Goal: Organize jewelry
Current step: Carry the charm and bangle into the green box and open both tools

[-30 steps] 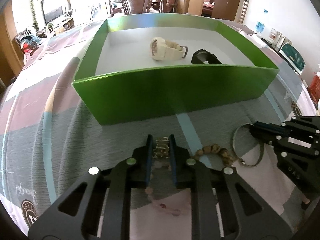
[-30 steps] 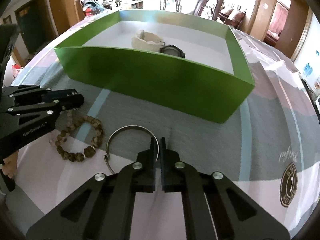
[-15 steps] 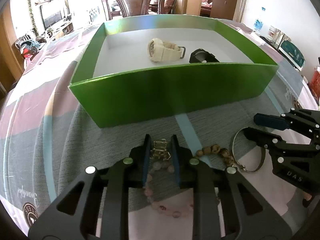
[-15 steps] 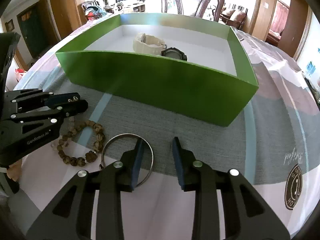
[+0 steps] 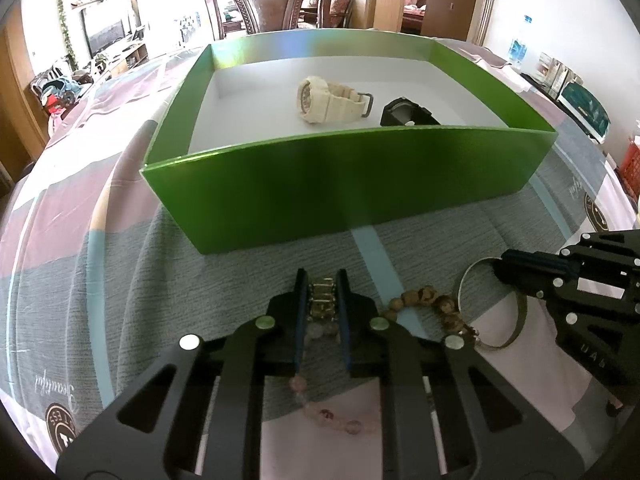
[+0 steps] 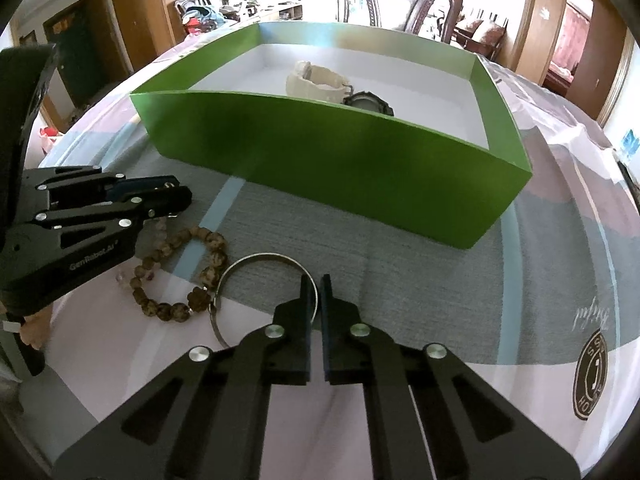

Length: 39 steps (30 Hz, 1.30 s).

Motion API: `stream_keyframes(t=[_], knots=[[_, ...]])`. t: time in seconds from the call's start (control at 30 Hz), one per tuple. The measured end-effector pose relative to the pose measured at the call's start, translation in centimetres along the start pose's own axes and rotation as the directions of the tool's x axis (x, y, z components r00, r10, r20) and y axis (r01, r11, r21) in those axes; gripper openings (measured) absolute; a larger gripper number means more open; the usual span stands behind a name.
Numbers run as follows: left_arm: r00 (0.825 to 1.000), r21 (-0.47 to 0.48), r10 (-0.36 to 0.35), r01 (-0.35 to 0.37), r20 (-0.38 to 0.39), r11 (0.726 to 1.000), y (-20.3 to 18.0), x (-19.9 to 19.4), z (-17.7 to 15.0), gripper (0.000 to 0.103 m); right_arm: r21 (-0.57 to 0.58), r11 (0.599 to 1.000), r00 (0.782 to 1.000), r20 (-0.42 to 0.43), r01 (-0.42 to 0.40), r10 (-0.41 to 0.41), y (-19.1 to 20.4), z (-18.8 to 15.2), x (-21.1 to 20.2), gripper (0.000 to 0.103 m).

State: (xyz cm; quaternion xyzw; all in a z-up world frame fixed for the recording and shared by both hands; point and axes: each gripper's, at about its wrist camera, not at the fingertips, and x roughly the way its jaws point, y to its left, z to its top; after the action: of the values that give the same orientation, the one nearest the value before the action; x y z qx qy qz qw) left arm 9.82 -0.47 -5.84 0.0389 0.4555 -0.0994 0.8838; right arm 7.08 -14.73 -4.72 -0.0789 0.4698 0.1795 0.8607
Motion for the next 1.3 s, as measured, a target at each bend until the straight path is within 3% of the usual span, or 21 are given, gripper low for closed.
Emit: stream_keyframes(t=[0.3,0.5,0.77,0.97,1.13,1.2,1.3], knots=[[1.0,0.017,0.01,-0.01,0.005,1.0,-0.1,-0.1,-0.1,0.016,0.018,0.999,1.0,0.007,0.027,-0.027,-0.6,0.1,0.0,0.005],[1.0,0.016,0.008,-0.008,0.002,1.0,-0.2,-0.1,-0.1,0.017,0.021,0.999,1.0,0.014,0.025,-0.025,-0.8,-0.1,0.1,0.011],[1.0,0.012,0.005,-0.005,0.001,1.0,-0.2,-0.3,-0.1,0.014,0.043,0.999,1.0,0.0,-0.001,0.001,-1.1,0.1,0.0,0.005],[0.998,0.002,-0.017,0.017,0.063,1.0,0.0,-2.8,0.7,0.014,0.08,0.997,0.999,0.054,-0.002,-0.002,-2.1,0.6,-1.7,0.005],[0.988,0.004,-0.057,0.058,0.142,0.998,0.2,-7.3,2.6,0.014,0.122,0.992,0.993,0.122,-0.013,-0.002,-3.2,1.6,-4.9,0.005],[0.984,0.014,-0.041,0.039,0.172,0.999,0.4,-8.9,3.8,0.014,0.113,0.993,0.992,0.125,-0.032,0.018,-3.3,2.5,-5.9,0.005],[0.978,0.019,0.0,-0.004,0.208,1.0,0.6,-10.2,6.2,0.014,0.082,0.997,0.99,0.141,0.007,-0.019,-3.6,4.4,-6.9,0.005]])
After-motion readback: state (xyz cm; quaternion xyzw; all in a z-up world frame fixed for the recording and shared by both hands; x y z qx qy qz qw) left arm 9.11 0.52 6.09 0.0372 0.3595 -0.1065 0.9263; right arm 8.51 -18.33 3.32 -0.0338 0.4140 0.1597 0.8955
